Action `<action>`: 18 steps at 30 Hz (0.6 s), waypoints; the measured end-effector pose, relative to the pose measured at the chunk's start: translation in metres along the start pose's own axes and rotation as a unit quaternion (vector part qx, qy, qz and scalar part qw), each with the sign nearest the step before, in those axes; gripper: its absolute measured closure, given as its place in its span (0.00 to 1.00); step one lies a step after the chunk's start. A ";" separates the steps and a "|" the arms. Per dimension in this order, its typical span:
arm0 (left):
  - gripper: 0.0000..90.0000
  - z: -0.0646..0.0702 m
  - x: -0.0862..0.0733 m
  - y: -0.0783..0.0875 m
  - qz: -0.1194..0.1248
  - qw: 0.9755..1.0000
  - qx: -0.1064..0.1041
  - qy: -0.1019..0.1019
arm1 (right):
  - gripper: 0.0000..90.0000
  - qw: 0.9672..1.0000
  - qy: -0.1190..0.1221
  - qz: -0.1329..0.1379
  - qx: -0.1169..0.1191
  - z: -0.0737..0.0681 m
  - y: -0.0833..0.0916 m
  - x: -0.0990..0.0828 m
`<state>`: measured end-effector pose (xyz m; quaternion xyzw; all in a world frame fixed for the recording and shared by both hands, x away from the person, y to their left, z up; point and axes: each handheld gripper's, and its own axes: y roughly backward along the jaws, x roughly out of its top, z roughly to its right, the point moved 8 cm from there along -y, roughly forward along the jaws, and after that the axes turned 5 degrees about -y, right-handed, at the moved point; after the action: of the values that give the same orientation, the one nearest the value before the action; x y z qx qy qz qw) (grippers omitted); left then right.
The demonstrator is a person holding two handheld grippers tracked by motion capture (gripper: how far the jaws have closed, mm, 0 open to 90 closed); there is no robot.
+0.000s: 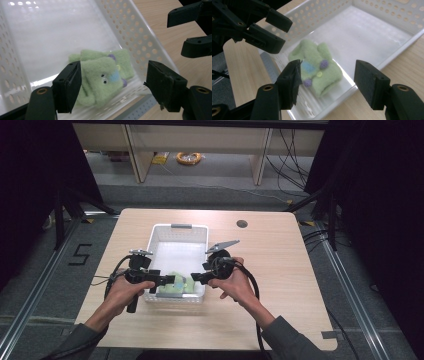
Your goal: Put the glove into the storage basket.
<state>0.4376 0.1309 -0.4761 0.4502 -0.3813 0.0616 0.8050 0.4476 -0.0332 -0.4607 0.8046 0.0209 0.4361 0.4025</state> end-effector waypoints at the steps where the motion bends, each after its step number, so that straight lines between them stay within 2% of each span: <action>1: 0.30 0.002 0.000 0.001 0.000 1.000 -0.001 -0.006 | 0.44 1.000 0.000 0.000 0.000 0.000 0.000 0.000; 4: 0.29 0.012 -0.003 0.000 0.004 1.000 -0.013 -0.015 | 0.44 1.000 -0.004 0.014 -0.003 0.005 0.011 -0.002; 5: 0.29 0.017 -0.002 -0.001 0.010 1.000 -0.015 -0.007 | 0.44 1.000 -0.005 0.018 -0.001 0.005 0.013 -0.002; 6: 0.28 0.020 -0.003 0.001 0.005 1.000 -0.020 -0.017 | 0.43 1.000 -0.010 0.017 -0.006 0.007 0.017 -0.004; 7: 0.28 0.020 -0.003 0.001 0.005 1.000 -0.020 -0.017 | 0.43 1.000 -0.010 0.017 -0.006 0.007 0.017 -0.004; 8: 0.28 0.026 -0.003 0.001 0.011 0.999 -0.028 -0.019 | 0.43 1.000 -0.006 0.026 0.001 0.010 0.022 -0.005; 9: 0.28 0.026 -0.003 0.001 0.011 0.999 -0.028 -0.019 | 0.43 1.000 -0.006 0.026 0.001 0.010 0.022 -0.005; 10: 0.27 0.031 -0.004 0.001 0.011 0.999 -0.034 -0.025 | 0.42 0.999 -0.017 0.027 0.002 0.011 0.027 -0.008; 12: 0.27 0.036 -0.004 0.000 0.017 0.999 -0.039 -0.021 | 0.42 1.000 -0.013 0.028 -0.001 0.014 0.029 -0.008; 13: 0.27 0.039 -0.005 0.000 0.016 0.999 -0.044 -0.022 | 0.41 0.999 -0.019 0.029 0.000 0.014 0.031 -0.010; 14: 0.26 0.044 -0.006 0.000 0.020 0.998 -0.050 -0.028 | 0.41 0.999 -0.013 0.035 -0.005 0.019 0.035 -0.012; 18: 0.25 0.050 -0.007 -0.001 0.032 0.997 -0.055 -0.031 | 0.39 0.999 -0.020 0.039 -0.003 0.022 0.041 -0.016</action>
<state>0.4049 0.0932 -0.4662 0.3947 -0.4234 0.0523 0.8138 0.4405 -0.0804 -0.4506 0.8119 -0.0197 0.4355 0.3884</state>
